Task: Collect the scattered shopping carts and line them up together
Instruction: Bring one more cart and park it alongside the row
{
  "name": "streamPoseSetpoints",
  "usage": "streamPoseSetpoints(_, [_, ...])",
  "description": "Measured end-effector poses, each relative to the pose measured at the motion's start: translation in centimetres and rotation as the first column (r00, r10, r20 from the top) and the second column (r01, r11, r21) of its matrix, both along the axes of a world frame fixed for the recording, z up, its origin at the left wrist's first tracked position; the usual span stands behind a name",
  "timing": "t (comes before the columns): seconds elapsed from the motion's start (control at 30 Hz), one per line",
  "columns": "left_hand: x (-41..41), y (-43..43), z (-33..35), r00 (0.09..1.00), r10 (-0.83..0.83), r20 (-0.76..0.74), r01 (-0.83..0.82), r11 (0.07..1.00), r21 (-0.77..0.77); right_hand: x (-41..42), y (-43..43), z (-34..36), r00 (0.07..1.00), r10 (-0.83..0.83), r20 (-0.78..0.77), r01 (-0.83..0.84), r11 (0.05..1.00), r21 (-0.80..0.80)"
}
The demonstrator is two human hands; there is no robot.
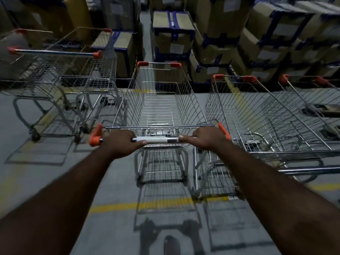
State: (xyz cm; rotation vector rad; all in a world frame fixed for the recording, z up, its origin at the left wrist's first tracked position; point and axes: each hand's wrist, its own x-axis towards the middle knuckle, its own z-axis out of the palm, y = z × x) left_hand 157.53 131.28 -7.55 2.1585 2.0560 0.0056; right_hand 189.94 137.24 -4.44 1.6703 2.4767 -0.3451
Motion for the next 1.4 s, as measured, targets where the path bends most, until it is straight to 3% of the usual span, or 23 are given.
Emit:
streamPoseSetpoints(0.43, [1.0,-5.7,0.3,0.999,-0.019,0.035,0.020,0.999,-0.044,0.7,-7.1,0.6,0.998,-0.008,0.059,0.006,1.000,0.024])
streamPoseSetpoints(0.67, [1.6,-8.0,0.8,1.000,-0.019,0.020,0.020,0.999,-0.028,1.1,-8.6,-0.1,0.999,0.032,-0.018,-0.032,0.999,0.012])
streamPoseSetpoints(0.93, [2.6,-10.3,2.0,0.996,0.012,-0.083,-0.016,0.999,-0.045,1.2,-10.3,0.0,1.000,-0.005,-0.002,0.005,1.000,0.003])
streamPoseSetpoints(1.4, [3.4,-12.2,2.1,0.998,0.040,-0.058,-0.045,0.995,-0.091,1.9,-11.9,-0.1,1.000,-0.012,0.006,0.012,1.000,-0.021])
